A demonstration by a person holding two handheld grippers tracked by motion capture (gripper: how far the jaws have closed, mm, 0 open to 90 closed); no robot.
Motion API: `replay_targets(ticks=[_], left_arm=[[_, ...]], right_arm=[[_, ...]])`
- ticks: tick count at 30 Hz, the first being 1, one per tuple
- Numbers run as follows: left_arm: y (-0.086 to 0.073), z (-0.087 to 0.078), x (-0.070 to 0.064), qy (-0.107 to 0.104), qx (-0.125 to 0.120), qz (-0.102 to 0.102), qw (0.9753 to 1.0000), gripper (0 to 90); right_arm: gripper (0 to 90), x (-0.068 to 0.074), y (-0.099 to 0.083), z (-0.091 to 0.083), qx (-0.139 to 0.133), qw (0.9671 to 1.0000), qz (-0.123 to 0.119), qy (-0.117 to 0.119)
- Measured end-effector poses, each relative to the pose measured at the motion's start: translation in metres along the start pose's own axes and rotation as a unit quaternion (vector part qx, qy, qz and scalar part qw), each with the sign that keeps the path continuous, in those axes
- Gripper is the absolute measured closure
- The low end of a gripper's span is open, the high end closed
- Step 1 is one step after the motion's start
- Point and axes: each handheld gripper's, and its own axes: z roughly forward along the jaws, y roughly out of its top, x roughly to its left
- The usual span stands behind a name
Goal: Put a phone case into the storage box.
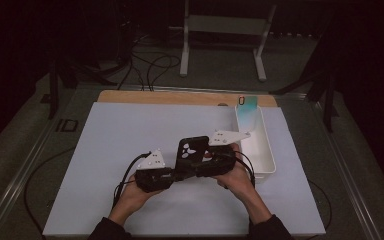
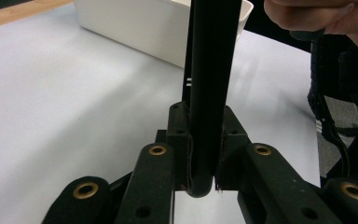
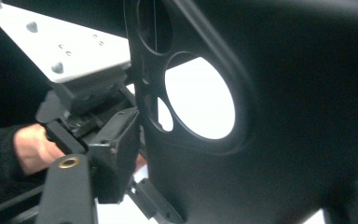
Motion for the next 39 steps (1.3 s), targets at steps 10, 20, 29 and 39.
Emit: replay_targets(ticks=[10,20,29,39], left_arm=[[0.0,-0.007,0.005,0.039,-0.015,-0.014,0.999,80.6],[0.0,-0.008,0.006,0.062,-0.016,-0.024,0.9977,80.5],[0.0,-0.007,0.005,0.075,-0.016,-0.023,0.9968,80.7],[0.0,-0.005,0.003,0.072,-0.012,-0.018,0.9972,80.8]], right_arm=[[10.1,-0.001,0.0,-0.004,0.008,0.9995,0.008,-0.029],[9.0,0.003,0.003,-0.004,-0.003,0.9987,0.017,-0.047],[9.1,0.006,0.014,-0.005,-0.027,0.9964,0.037,-0.071],[9.6,0.005,0.026,0.007,-0.035,0.9932,0.061,-0.092]])
